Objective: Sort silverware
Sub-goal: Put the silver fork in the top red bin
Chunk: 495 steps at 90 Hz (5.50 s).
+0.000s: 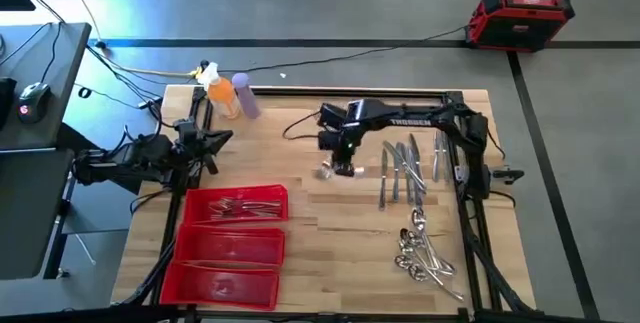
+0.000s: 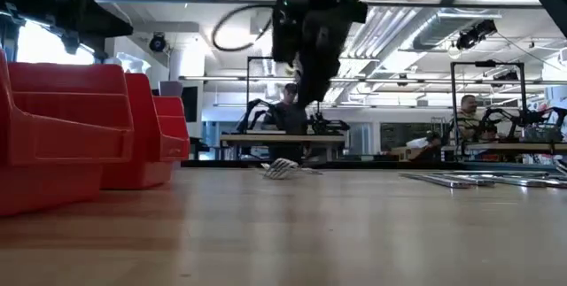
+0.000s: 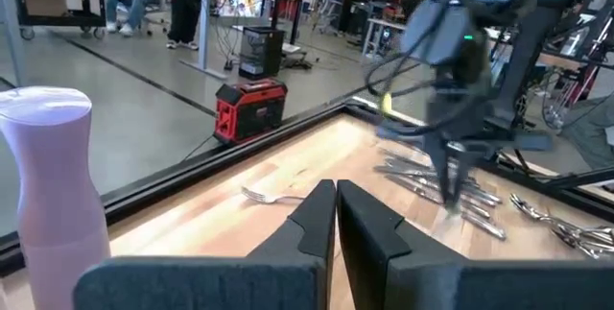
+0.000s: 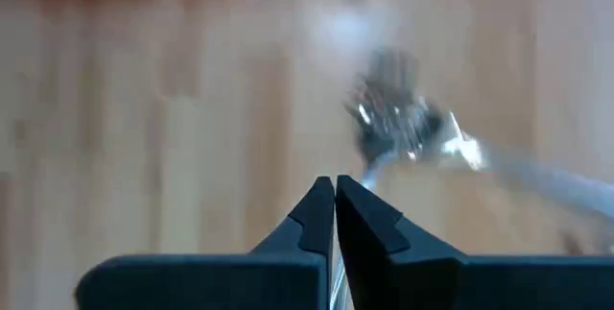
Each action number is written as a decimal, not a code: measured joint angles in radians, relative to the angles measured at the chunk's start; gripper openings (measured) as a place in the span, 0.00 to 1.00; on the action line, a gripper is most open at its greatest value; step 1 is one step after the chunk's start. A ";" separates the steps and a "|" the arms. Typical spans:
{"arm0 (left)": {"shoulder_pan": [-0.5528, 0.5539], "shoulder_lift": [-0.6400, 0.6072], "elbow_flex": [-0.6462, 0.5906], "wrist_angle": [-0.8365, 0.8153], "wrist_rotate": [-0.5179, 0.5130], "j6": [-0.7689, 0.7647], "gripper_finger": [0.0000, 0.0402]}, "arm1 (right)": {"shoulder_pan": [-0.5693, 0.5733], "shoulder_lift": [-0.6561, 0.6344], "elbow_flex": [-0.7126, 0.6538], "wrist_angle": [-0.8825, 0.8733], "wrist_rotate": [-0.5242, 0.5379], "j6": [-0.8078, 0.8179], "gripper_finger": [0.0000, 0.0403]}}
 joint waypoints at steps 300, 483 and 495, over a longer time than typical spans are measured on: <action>0.000 0.002 0.000 -0.030 0.023 -0.028 0.00 | 0.300 0.340 0.724 -0.225 0.397 0.085 0.40; 0.000 0.004 0.000 -0.106 0.048 -0.160 0.00 | 0.327 0.043 -0.104 1.273 0.406 0.277 0.00; 0.000 0.004 0.000 -0.105 0.048 -0.161 0.00 | 0.326 0.143 -0.095 1.370 0.402 0.281 0.00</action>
